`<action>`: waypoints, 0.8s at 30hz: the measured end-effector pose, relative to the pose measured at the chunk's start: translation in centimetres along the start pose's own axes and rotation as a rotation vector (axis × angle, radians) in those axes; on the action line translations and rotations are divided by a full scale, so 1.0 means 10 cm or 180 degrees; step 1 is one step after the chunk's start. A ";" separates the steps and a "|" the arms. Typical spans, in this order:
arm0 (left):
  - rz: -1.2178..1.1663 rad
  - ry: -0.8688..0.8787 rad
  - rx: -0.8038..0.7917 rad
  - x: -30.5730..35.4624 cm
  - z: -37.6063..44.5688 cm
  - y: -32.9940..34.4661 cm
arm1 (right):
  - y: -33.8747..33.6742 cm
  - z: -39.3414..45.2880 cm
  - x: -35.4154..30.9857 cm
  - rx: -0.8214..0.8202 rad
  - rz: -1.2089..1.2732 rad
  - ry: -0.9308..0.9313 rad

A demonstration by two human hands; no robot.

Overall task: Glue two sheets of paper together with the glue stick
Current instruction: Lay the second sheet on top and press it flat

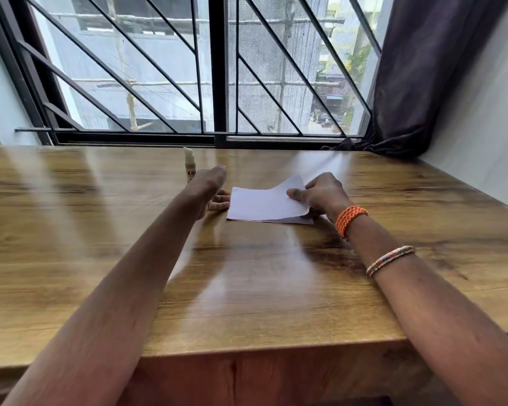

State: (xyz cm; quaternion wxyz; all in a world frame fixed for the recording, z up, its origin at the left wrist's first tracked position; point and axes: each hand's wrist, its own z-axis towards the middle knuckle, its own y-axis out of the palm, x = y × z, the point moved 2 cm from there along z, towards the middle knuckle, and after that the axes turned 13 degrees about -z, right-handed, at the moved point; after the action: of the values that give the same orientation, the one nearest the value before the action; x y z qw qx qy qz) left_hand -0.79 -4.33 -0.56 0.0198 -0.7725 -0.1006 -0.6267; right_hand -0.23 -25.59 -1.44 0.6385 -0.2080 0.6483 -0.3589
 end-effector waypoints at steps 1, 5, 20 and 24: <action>0.0061 0.0029 0.0000 0.00 0.00 0.01 | 0.00 0.00 0.00 0.0012 -0.0038 -0.0021; 0.0314 0.0164 -0.0004 -0.01 -0.02 0.02 | -0.01 -0.02 -0.01 0.0024 -0.0136 -0.0066; 0.3676 0.1359 -0.0421 -0.13 -0.22 0.20 | -0.02 -0.06 -0.06 0.0140 -0.0584 -0.0185; 0.4521 0.1182 -0.0648 -0.26 -0.22 0.21 | 0.02 -0.11 -0.10 0.0334 -0.0958 -0.0324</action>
State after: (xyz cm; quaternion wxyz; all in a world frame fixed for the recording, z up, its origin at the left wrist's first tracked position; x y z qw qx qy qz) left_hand -3.04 -7.08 -2.40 0.3654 -0.5309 0.4869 -0.5895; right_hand -1.16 -24.53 -1.01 0.6195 -0.2871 0.5570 -0.4729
